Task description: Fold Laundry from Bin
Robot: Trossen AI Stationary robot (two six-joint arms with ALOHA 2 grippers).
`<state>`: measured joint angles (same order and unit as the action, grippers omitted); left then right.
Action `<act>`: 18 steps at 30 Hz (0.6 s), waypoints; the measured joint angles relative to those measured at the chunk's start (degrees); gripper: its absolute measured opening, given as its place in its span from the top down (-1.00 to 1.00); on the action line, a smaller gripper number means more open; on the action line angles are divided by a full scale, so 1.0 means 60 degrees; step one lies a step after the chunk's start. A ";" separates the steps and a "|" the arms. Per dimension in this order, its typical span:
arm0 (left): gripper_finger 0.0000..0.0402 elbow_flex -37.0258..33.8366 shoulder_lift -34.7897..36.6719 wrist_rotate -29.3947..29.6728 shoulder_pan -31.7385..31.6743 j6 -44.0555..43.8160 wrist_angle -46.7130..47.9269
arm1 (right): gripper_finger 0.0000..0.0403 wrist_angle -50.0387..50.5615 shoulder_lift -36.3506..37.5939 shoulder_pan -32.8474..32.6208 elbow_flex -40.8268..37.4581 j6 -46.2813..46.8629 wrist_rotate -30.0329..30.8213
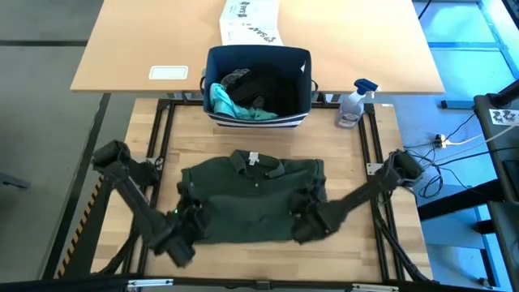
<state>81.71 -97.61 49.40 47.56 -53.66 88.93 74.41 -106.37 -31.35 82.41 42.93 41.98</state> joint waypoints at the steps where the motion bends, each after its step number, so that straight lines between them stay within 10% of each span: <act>1: 1.00 -0.0359 0.0173 0.0105 -0.0156 0.0001 -0.0179 | 0.97 0.0130 0.0012 0.0155 -0.0117 0.0037 -0.0009; 18: 1.00 -0.3957 0.0689 0.1692 -0.2261 0.0304 -0.2664 | 0.97 0.0602 0.0168 0.1429 -0.0995 -0.0114 -0.0516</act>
<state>57.97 -93.47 59.55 33.99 -51.83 72.94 78.03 -105.36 -22.78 76.44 42.24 38.88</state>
